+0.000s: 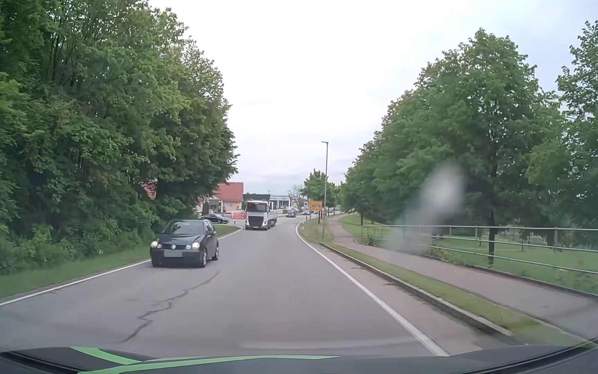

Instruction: Follow the waypoints while adhering to traffic rules and regulations

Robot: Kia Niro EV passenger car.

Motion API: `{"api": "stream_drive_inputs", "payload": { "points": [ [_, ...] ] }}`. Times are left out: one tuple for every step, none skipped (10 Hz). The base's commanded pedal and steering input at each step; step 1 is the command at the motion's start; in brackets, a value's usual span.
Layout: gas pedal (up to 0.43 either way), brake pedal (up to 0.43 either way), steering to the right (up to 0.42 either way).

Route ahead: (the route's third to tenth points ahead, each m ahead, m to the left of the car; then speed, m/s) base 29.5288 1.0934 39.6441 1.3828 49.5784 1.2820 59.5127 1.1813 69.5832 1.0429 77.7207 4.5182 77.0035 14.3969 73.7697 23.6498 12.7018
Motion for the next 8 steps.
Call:
{"api": "stream_drive_inputs", "payload": {
  "points": [
    [0.000,0.000,-0.009],
    [0.000,0.000,-0.009],
    [0.000,0.000,-0.009],
    [0.000,0.006,-0.009],
    [0.000,0.012,-0.009],
    [0.000,0.024,-0.008],
    [0.000,0.030,-0.007],
    [0.000,0.043,-0.007]
  ]
}}
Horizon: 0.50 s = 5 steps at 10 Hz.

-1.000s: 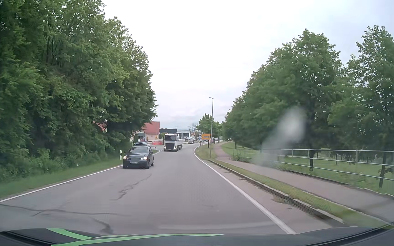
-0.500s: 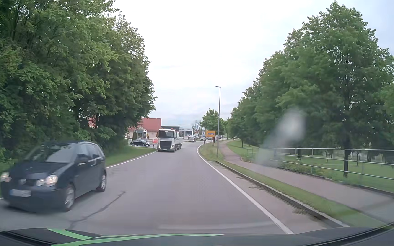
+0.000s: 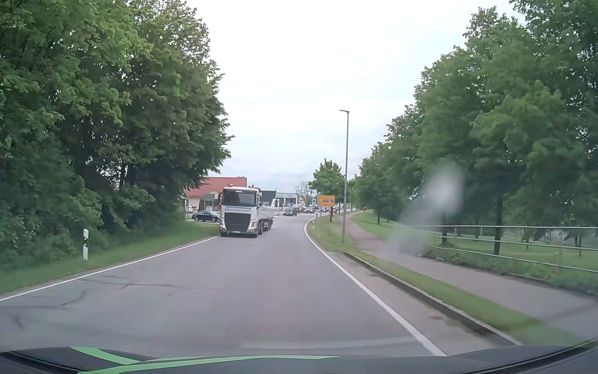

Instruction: Follow the waypoints while adhering to traffic rules and regulations

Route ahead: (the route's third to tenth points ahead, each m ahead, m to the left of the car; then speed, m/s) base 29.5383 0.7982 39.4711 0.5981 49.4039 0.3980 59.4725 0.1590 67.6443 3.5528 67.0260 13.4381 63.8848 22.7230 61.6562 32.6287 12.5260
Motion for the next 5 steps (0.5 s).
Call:
{"api": "stream_drive_inputs", "payload": {
  "points": [
    [0.000,0.055,-0.006],
    [0.000,0.061,-0.006],
    [0.000,0.067,-0.006],
    [0.000,0.073,-0.005],
    [0.000,0.079,-0.005]
  ]
}}
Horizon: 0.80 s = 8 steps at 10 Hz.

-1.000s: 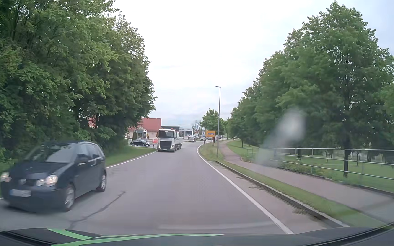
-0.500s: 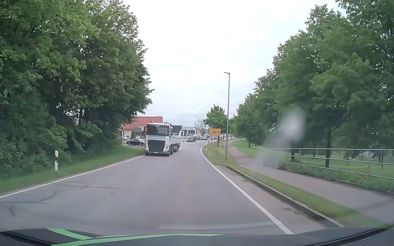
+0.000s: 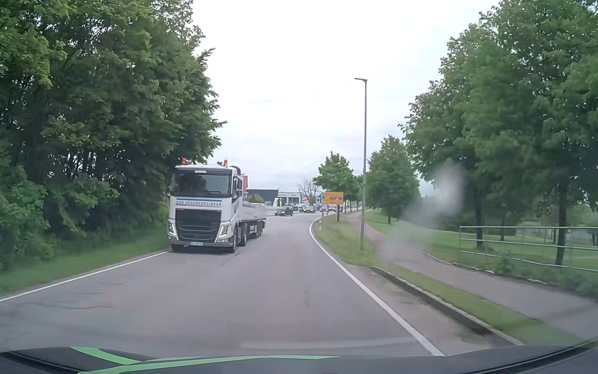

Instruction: Follow the waypoints while adhering to traffic rules and regulations

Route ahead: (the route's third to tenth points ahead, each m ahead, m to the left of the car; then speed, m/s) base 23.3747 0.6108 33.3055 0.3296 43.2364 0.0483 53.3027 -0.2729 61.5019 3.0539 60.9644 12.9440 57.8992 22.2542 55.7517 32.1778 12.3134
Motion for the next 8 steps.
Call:
{"api": "stream_drive_inputs", "payload": {
  "points": [
    [0.000,0.085,-0.004],
    [0.000,0.091,-0.004],
    [0.000,0.098,-0.004],
    [0.000,0.110,-0.004],
    [0.000,0.116,-0.004],
    [0.000,0.122,-0.004],
    [0.000,0.134,-0.004],
    [0.000,0.152,-0.004]
  ]
}}
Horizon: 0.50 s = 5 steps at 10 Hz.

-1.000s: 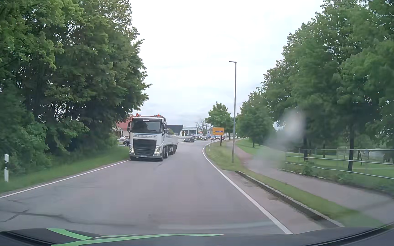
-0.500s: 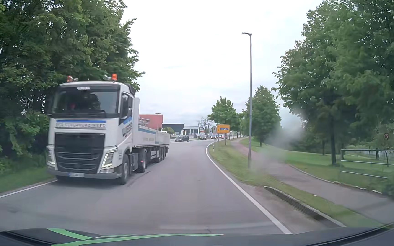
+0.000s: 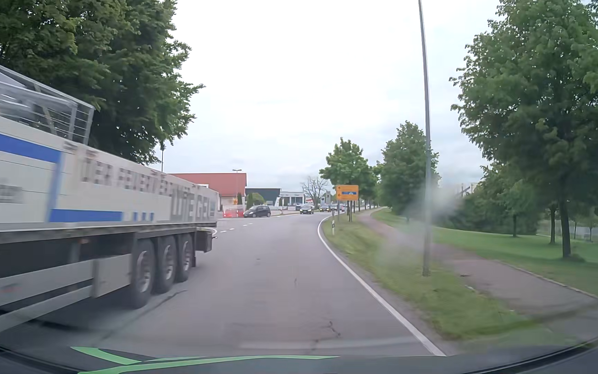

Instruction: Follow the waypoints while adhering to traffic rules and regulations

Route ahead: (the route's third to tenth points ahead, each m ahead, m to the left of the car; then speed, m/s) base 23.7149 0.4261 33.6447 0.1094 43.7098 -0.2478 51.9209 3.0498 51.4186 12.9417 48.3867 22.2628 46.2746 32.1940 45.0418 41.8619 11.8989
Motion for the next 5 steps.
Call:
{"api": "stream_drive_inputs", "payload": {
  "points": [
    [0.000,0.159,-0.003],
    [0.000,0.171,-0.003],
    [0.000,0.177,-0.001],
    [0.000,0.183,-0.001],
    [0.000,0.189,-0.001]
  ]
}}
